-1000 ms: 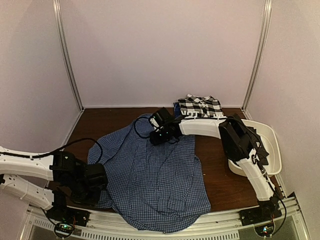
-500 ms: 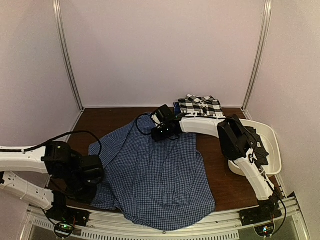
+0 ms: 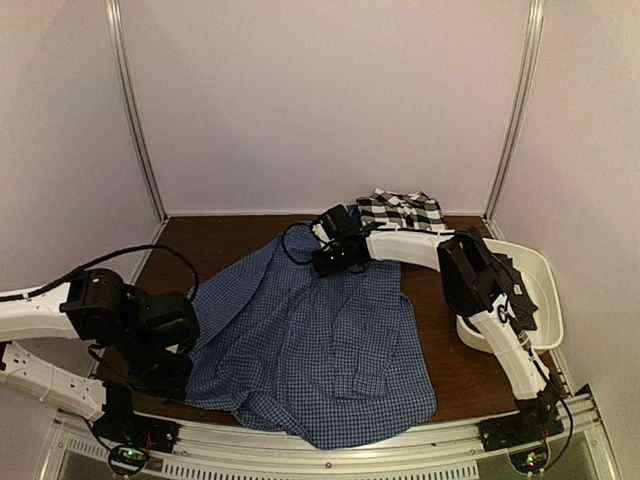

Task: Fold and stack the long sleeve shirts
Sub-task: Smooth out the flattened shirt at the center of the board.

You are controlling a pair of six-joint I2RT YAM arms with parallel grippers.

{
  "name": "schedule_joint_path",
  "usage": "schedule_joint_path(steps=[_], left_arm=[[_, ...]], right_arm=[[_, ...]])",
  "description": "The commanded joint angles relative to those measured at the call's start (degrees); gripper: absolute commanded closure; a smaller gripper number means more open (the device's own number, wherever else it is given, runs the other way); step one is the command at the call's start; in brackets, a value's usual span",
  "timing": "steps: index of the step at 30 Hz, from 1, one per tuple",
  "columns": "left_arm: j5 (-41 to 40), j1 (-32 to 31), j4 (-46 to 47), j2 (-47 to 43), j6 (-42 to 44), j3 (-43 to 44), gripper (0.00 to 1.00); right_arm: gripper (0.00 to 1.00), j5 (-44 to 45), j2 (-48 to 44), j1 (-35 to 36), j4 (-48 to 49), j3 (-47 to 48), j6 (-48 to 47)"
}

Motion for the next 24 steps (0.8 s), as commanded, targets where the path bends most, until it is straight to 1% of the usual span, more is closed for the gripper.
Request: schedule_joint_path(steps=[1, 6, 8, 9, 10, 11, 12, 13, 16, 18, 20, 24], left_arm=[[0.91, -0.09, -1.16, -0.58, 0.7, 1.54, 1.0], [-1.03, 0.59, -1.13, -2.74, -3.03, 1.57, 1.0], [-2.44, 0.61, -1.09, -3.52, -4.99, 0.74, 0.93], [-2.61, 0.59, -1.09, -3.55, -5.79, 0.41, 0.92], [-5.43, 0.57, -0.99, -3.2, -6.2, 0.4, 0.89], [-6.77, 0.57, -0.63, -2.62, -6.15, 0.85, 0.83], [-8.22, 0.61, -0.45, -1.7, -6.0, 1.74, 0.75], [-9.83, 0.62, -0.29, -0.62, -5.66, 2.92, 0.7], [-12.86, 1.64, 2.33, 3.07, -1.72, 7.17, 0.54], [-14.22, 3.53, 4.23, 5.55, 1.3, 9.56, 0.53], [-13.1, 7.23, 10.09, 6.77, 6.59, 9.01, 0.52], [-5.07, 17.48, 28.94, 9.75, 17.89, 4.66, 0.54]], right_arm=[[0.51, 3.93, 3.46, -0.95, -5.06, 0.43, -2.14], [0.48, 3.75, 3.72, -1.32, -5.07, 0.81, -3.75], [0.46, 2.86, 3.46, -1.26, -5.79, 1.21, -4.21], [0.44, 1.79, 3.05, -1.2, -6.07, 1.4, -4.26], [0.42, 0.58, 2.43, -1.04, -6.3, 1.46, -4.27], [0.4, -0.05, 1.55, -0.72, -6.45, 1.47, -4.27], [0.39, -0.28, 0.58, -0.28, -6.76, 1.51, -4.27], [0.37, -0.54, -0.37, 0.21, -7.1, 1.59, -4.27], [0.33, -1.2, -3.65, 1.87, -8.1, 1.64, -3.74], [0.32, -1.46, -5.59, 3.02, -8.98, 1.58, -3.0], [0.32, -1.56, -7.65, 3.99, -9.73, 0.78, -1.7], [0.33, -3.3, -13.64, 5.53, -8.23, -5.95, 1.95]])
